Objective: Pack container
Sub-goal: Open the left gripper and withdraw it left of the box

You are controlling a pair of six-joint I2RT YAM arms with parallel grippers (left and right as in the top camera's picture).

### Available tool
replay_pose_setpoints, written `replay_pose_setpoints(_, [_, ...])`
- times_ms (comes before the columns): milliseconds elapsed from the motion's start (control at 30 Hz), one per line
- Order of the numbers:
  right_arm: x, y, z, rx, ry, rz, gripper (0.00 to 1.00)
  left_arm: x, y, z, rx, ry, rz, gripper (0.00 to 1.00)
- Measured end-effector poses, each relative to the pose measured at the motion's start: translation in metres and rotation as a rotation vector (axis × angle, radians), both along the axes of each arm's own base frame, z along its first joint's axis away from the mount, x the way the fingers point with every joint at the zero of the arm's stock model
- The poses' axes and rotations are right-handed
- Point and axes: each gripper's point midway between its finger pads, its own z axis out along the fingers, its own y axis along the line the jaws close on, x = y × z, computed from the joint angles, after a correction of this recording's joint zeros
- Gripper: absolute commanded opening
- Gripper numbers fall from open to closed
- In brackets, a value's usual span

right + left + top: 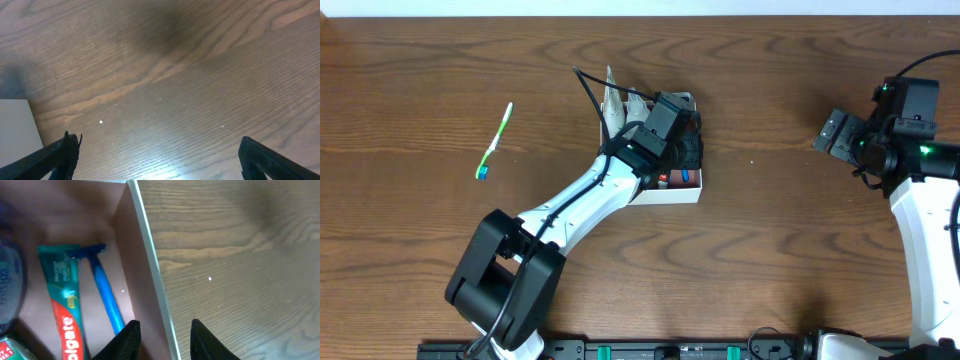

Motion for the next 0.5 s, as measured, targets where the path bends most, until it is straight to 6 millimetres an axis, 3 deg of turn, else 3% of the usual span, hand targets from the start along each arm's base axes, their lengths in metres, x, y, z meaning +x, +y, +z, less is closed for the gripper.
replay_pose_setpoints(300, [0.0,0.0,0.0,0.0,0.0,-0.001,0.99,0.0,0.001,0.007,0.007,-0.027,-0.031,0.34])
replay_pose_setpoints(367, [0.0,0.0,0.0,0.0,0.0,0.0,0.99,-0.004,0.004,0.02,0.013,-0.054,-0.053,0.34])
replay_pose_setpoints(500, [0.0,0.0,0.0,0.0,0.0,0.0,0.99,-0.014,0.026,0.08,0.014,-0.157,-0.059,0.34])
